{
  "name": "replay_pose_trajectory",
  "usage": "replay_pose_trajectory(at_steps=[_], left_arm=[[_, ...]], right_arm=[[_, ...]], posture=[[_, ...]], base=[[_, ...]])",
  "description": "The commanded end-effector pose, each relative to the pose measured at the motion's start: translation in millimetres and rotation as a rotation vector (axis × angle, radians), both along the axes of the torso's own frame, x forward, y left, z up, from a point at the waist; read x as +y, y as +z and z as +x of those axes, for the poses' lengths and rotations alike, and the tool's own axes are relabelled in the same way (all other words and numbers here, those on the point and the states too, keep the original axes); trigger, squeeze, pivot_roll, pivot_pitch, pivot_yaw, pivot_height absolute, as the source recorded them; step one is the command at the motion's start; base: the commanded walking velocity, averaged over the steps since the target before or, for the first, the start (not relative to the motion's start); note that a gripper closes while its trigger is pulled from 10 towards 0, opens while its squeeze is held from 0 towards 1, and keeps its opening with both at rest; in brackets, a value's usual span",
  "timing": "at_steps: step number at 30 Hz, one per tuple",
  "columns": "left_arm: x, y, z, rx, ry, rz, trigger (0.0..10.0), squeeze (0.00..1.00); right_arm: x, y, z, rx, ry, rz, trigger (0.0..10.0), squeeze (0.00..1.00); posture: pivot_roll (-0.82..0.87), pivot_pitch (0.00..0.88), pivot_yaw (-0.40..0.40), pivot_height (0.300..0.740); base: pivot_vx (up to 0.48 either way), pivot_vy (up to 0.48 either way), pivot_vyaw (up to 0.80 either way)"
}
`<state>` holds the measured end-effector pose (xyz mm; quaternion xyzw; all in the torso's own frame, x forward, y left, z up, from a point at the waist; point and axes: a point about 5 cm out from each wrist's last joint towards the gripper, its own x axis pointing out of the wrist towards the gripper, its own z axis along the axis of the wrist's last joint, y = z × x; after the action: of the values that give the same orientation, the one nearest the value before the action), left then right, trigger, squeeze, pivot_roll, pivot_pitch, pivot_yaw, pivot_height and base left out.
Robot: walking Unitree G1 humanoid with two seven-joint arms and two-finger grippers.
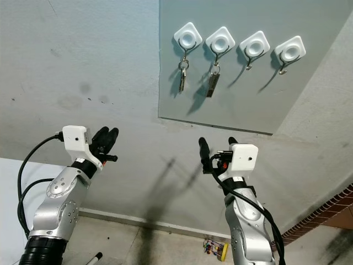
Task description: Hang keys on a hook
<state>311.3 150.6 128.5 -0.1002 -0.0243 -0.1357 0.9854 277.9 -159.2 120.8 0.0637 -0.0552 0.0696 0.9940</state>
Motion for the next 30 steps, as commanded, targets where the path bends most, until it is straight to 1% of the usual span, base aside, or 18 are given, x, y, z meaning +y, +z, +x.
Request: replay_pose_trajectory(at_steps=[1, 3, 4, 6, 7, 8, 9, 11, 12, 14, 15, 16, 17, 26, 30], left_arm=[[0.7, -2.4, 0.2, -0.002, 0.007, 0.012, 10.0, 0.00], [1.2, -2.0, 0.1, -0.003, 0.009, 0.009, 10.0, 0.00], [0.4, -1.5, -0.3, -0.003, 0.008, 0.001, 10.0, 0.00], [-0.2, -1.3, -0.3, -0.003, 0.008, -0.003, 10.0, 0.00], [-1.4, -1.4, -1.0, -0.007, 0.002, 0.000, 10.0, 0.00], [-1.4, -1.4, -1.0, -0.007, 0.002, 0.000, 10.0, 0.00], [-1.3, -1.4, -1.3, -0.009, -0.002, 0.007, 10.0, 0.00], [-0.8, -1.2, -1.4, -0.010, -0.003, 0.014, 10.0, 0.00], [0.0, -0.8, -1.6, -0.010, -0.001, 0.012, 10.0, 0.00], [1.8, -0.3, -1.6, -0.008, 0.001, -0.003, 10.0, 0.00], [2.1, -0.1, -1.6, -0.010, -0.002, -0.008, 10.0, 0.00], [2.1, -0.1, -1.6, -0.010, -0.002, -0.008, 10.0, 0.00], [2.1, -0.2, -1.5, -0.010, -0.005, -0.012, 10.0, 0.00], [-2.5, -0.8, -2.6, -0.015, -0.026, -0.010, 10.0, 0.00], [-3.5, 0.5, -2.2, -0.038, -0.037, 0.019, 10.0, 0.00]], right_arm=[[-3.5, -5.5, 0.5, 0.022, -0.028, -0.017, 10.0, 0.00], [-2.3, -4.6, -0.3, 0.018, -0.025, 0.004, 10.0, 0.00], [-1.4, -4.5, -1.5, 0.022, -0.019, 0.036, 10.0, 0.00], [-1.5, -5.3, -2.2, 0.030, -0.016, 0.047, 10.0, 0.00], [-4.3, -7.9, -3.0, 0.037, -0.034, 0.025, 10.0, 0.71], [-4.3, -7.9, -3.0, 0.037, -0.034, 0.025, 10.0, 0.71], [-4.1, -7.9, -3.8, 0.033, -0.025, 0.037, 10.0, 1.00], [-2.3, -7.2, -4.6, 0.026, 0.001, 0.065, 10.0, 1.00], [-4.8, -7.3, -3.6, 0.029, -0.039, 0.029, 10.0, 1.00], [-5.7, -7.7, -2.0, 0.031, -0.062, -0.008, 10.0, 1.00], [-5.0, -7.2, -1.6, 0.024, -0.051, -0.014, 10.0, 0.38], [-5.0, -7.2, -1.6, 0.024, -0.051, -0.014, 10.0, 0.38], [-4.6, -7.3, -1.4, 0.025, -0.051, -0.007, 10.0, 0.00], [-7.4, -7.1, -3.4, 0.020, -0.041, -0.018, 10.0, 0.00], [-7.0, -7.3, -3.5, 0.020, -0.034, -0.024, 10.0, 0.00]], posture=[[-0.07, 0.000, -0.021, 0.740], [-0.07, 0.000, -0.023, 0.740], [-0.07, 0.000, -0.019, 0.740], [-0.07, 0.000, -0.019, 0.740], [-0.07, 0.000, -0.019, 0.740], [-0.07, 0.000, -0.019, 0.740], [-0.07, 0.000, -0.018, 0.740], [-0.07, 0.000, -0.018, 0.740], [-0.07, 0.000, -0.016, 0.740], [-0.07, 0.000, -0.016, 0.740], [-0.07, 0.000, -0.016, 0.740], [-0.07, 0.000, -0.016, 0.740], [-0.07, 0.000, -0.016, 0.740], [-0.08, 0.000, -0.024, 0.740], [-0.08, 0.000, -0.024, 0.740]], base=[[0.000, 0.000, 0.00], [0.000, 0.000, 0.00], [0.000, 0.000, 0.00], [0.000, 0.000, 0.00], [0.000, 0.000, 0.00], [0.000, 0.000, 0.00], [0.000, 0.000, 0.00], [0.000, 0.000, 0.00], [0.000, 0.000, 0.00], [0.000, 0.000, 0.00], [0.000, 0.000, 0.00], [0.000, 0.000, 0.00], [0.000, 0.000, 0.00], [0.000, 0.000, 0.00], [0.000, 0.000, 0.00]])
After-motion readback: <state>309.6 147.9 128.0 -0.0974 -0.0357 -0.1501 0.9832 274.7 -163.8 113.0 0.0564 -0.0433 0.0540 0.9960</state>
